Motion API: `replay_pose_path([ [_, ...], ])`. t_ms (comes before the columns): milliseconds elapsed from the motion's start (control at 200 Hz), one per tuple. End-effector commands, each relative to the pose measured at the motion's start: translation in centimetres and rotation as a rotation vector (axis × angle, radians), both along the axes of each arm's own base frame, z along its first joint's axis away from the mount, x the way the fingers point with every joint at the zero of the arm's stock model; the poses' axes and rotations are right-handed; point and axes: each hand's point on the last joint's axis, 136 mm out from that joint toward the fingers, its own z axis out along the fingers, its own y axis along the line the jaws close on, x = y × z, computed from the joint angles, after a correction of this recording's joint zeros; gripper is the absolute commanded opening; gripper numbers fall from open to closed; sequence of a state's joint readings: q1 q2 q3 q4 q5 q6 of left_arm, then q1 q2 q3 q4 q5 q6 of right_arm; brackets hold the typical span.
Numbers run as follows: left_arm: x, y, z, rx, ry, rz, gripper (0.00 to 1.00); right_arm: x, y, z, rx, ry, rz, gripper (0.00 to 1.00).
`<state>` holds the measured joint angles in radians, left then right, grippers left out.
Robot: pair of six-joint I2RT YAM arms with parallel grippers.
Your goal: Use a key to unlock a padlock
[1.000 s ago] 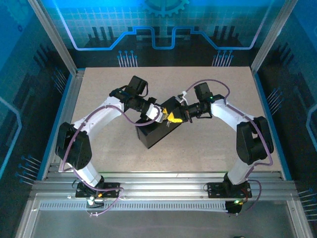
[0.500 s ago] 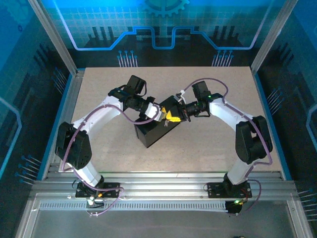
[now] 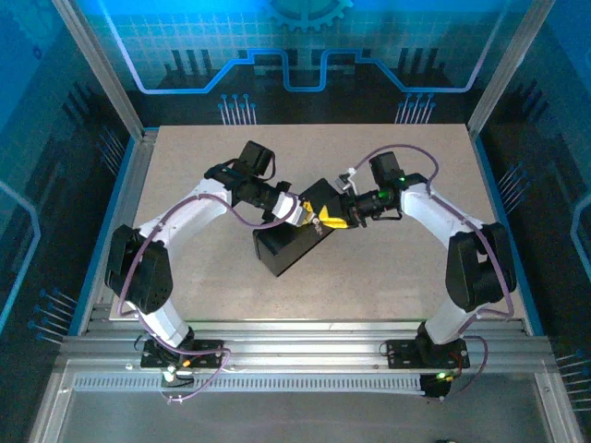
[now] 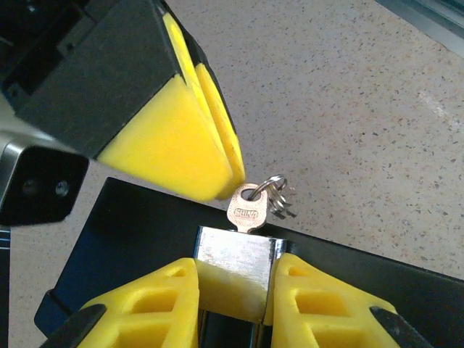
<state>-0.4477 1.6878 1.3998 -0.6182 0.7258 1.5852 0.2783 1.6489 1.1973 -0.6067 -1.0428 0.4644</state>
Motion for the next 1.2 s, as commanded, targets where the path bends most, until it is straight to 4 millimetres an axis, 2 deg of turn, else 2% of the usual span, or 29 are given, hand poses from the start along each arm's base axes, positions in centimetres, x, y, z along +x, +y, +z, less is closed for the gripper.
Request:
replay_pose_path([
  [0,-0.4,-0.9,0.3,-0.042,0.059,-0.022,0.19,-1.1,-1.4,0.0,-0.039,-0.059,-0.013,0.31],
  [290,0.2,-1.2,1.1,-0.052,0.119,0.016,0.19,-1.4,-2.8,1.0,-0.208,-0.331,-0.013,0.33],
  [390,0.1,-1.1,1.0,-0.045,0.147,0.027,0.19,-1.7,-2.0,1.6,-0.261,-0.449,0.014,0.34],
  [520,0.0,-1.0,0.9,-0.045,0.149,0.029,0.19,-2.2,-1.5,1.0,-0.446,-0.638,0.085,0.38],
  [615,0.0,-1.0,0.9,-0.044,0.152,0.03,0.19,-1.6,-2.4,0.7,-0.565,-0.725,0.084,0.38],
  [690,-0.1,-0.9,1.0,-0.043,0.151,0.029,0.19,-1.1,-2.8,1.7,-0.591,-0.799,0.056,0.38],
  [745,-0.2,-0.8,1.1,-0.041,0.148,0.027,0.19,-0.9,-2.6,2.6,-0.614,-0.91,0.04,0.38],
  [835,-0.5,-0.7,1.4,-0.042,0.147,0.021,0.19,-0.8,-2.1,2.7,-0.686,-1.091,0.055,0.38],
  [1090,-1.0,-0.6,1.7,-0.044,0.147,0.014,0.19,-2.2,0.4,2.4,-0.663,-1.368,0.148,0.37],
  [1145,-1.0,-0.6,1.9,-0.048,0.148,0.012,0.19,-2.1,0.8,3.0,-0.654,-1.444,0.14,0.36],
  [1160,-1.1,-0.6,1.9,-0.049,0.149,0.01,0.19,-2.3,0.6,2.2,-0.66,-1.454,0.152,0.36],
  [1196,-1.1,-0.5,1.9,-0.046,0.152,0.01,0.19,-2.2,0.6,2.2,-0.658,-1.489,0.147,0.35],
])
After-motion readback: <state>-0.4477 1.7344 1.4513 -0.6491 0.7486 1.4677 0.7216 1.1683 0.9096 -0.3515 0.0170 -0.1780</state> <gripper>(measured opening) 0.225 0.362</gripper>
